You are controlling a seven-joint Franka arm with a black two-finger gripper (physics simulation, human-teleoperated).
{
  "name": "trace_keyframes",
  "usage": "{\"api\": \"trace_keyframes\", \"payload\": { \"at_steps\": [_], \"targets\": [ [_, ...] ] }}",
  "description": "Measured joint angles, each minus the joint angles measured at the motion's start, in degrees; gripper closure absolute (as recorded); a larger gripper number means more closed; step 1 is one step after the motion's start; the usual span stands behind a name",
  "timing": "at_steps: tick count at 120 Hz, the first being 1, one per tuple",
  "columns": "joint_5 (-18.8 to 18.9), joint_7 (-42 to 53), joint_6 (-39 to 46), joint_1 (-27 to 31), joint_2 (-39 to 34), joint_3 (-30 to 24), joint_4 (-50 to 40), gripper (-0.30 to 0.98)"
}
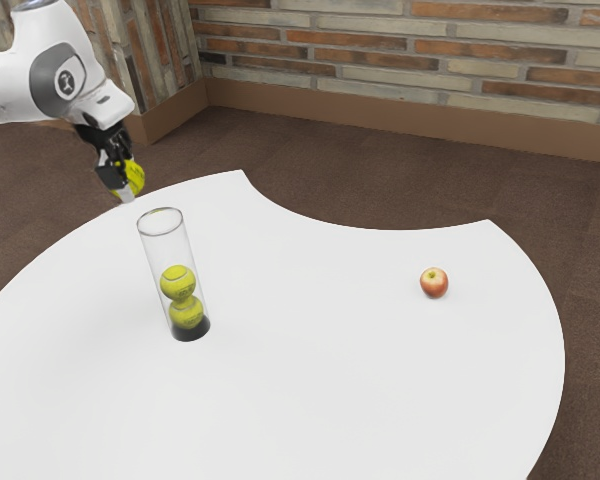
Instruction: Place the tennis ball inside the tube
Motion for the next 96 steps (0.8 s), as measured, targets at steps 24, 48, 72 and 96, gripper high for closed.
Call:
{"api": "trace_keyframes", "payload": {
  "at_steps": [24, 48, 72, 96],
  "targets": [
    [1.24, -2.86, -3.47, -0.3, 0.31, -2.38, 0.26, 0.4],
    [1.59, -5.18, -5.07, -0.68, -1.14, -2.39, -1.95, 0.41],
    [1.9, -7.46, -6.0, -1.73, -1.86, -3.41, -2.55, 0.41],
    [2.02, -9.25, -6.18, -1.66, -1.58, -3.69, -2.47, 0.41]
  ]
}}
